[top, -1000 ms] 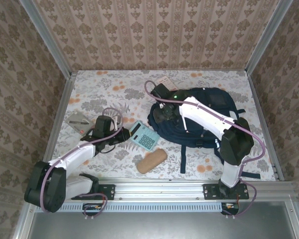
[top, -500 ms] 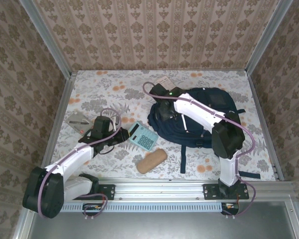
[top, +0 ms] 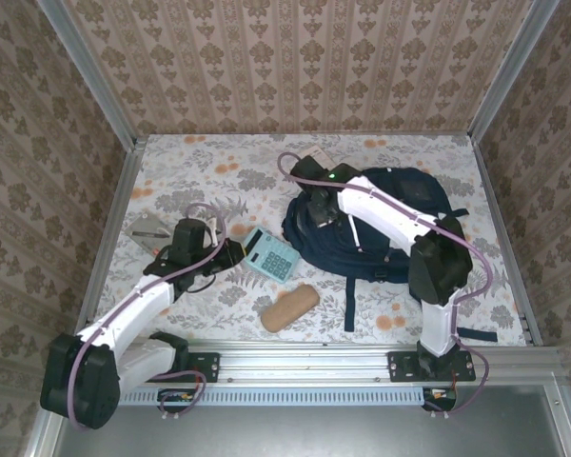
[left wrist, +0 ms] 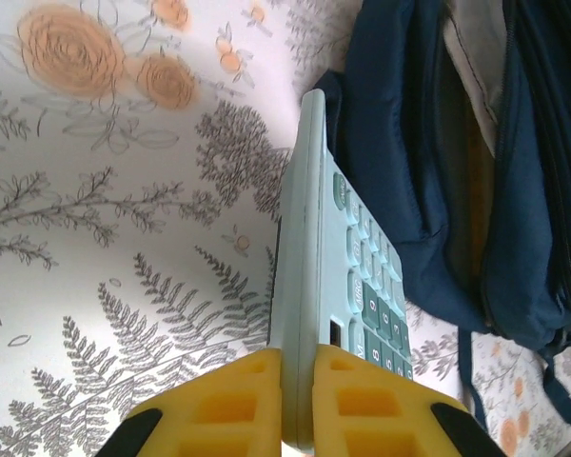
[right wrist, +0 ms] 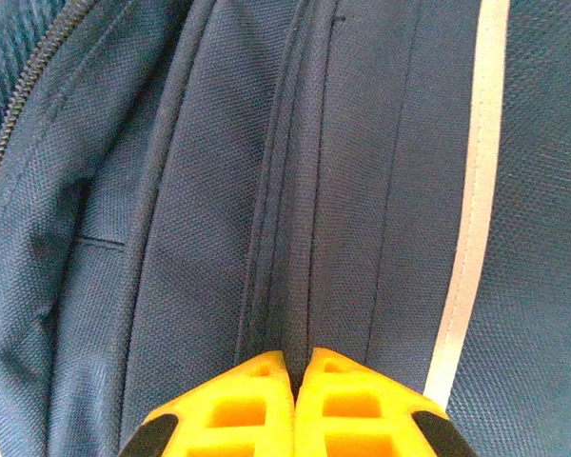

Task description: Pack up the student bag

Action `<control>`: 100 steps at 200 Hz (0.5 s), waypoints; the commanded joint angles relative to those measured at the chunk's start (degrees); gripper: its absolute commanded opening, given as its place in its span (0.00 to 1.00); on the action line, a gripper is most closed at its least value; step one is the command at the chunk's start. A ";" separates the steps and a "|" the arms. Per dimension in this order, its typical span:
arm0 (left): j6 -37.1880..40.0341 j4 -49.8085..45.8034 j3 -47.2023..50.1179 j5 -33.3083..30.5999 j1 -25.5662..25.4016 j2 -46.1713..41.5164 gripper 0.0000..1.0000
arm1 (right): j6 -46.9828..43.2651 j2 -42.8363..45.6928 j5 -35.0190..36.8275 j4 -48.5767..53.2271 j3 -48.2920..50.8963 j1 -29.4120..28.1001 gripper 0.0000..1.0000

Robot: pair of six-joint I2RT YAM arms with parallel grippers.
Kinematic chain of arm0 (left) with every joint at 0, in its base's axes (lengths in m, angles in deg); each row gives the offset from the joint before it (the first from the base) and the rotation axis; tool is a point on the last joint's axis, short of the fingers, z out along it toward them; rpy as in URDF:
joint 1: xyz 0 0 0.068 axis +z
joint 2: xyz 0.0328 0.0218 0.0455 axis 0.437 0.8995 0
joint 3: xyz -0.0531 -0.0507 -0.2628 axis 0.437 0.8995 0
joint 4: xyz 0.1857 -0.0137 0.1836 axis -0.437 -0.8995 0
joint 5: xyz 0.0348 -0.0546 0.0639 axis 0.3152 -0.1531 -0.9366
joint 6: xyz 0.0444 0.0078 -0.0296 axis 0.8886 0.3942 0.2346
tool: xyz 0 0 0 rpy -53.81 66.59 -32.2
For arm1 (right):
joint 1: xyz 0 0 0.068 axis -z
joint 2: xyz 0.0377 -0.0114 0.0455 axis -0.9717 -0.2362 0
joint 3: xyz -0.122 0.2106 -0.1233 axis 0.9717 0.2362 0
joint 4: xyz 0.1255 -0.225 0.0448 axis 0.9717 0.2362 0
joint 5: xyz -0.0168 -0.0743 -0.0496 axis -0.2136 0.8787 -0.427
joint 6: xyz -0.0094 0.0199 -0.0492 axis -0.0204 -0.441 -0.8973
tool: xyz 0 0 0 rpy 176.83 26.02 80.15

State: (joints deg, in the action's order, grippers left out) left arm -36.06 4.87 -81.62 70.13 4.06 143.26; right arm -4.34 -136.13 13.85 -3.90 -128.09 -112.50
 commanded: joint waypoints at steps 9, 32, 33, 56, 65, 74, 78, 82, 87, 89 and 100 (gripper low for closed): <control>-2.04 0.29 -5.02 1.73 1.14 -2.37 0.11 | 0.11 6.39 -3.09 1.75 -3.72 1.15 0.00; -2.39 -0.19 -7.74 2.42 1.30 -2.53 0.11 | 0.76 8.52 -5.61 1.80 -4.76 2.16 0.00; -2.39 -0.19 -7.83 2.39 1.29 -2.51 0.11 | 0.75 8.66 -5.78 1.78 -4.82 2.16 0.00; -3.48 2.44 -10.18 3.34 1.28 -0.76 0.12 | 1.26 11.00 -9.84 1.17 -6.40 3.82 0.00; -3.77 3.19 -11.33 3.75 1.22 0.59 0.12 | 1.34 11.71 -11.70 1.07 -7.38 4.61 0.00; -3.77 4.19 -12.38 4.04 0.95 1.92 0.12 | 1.59 12.27 -13.52 1.15 -8.47 5.53 0.00; -3.90 4.71 -12.72 4.11 0.79 2.60 0.12 | 1.69 12.46 -14.53 1.15 -8.97 6.03 0.00; -3.97 5.29 -13.04 4.11 0.55 3.29 0.11 | 1.85 12.64 -15.64 1.14 -9.42 6.56 0.00; -4.25 6.29 -13.42 4.28 0.33 4.19 0.11 | 2.09 12.83 -16.88 1.23 -10.04 7.13 0.00; -4.36 6.80 -13.54 4.34 0.14 4.54 0.11 | 2.17 12.90 -17.29 1.24 -10.27 7.35 0.00; -4.54 8.50 -14.76 4.30 -0.95 6.70 0.11 | 2.38 13.42 -19.92 1.03 -11.10 8.64 0.00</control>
State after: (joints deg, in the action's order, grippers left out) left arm -38.99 7.34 -93.06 72.49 4.61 146.62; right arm -3.40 -127.43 2.73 0.01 -134.06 -105.77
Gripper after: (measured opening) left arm 0.117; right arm 0.039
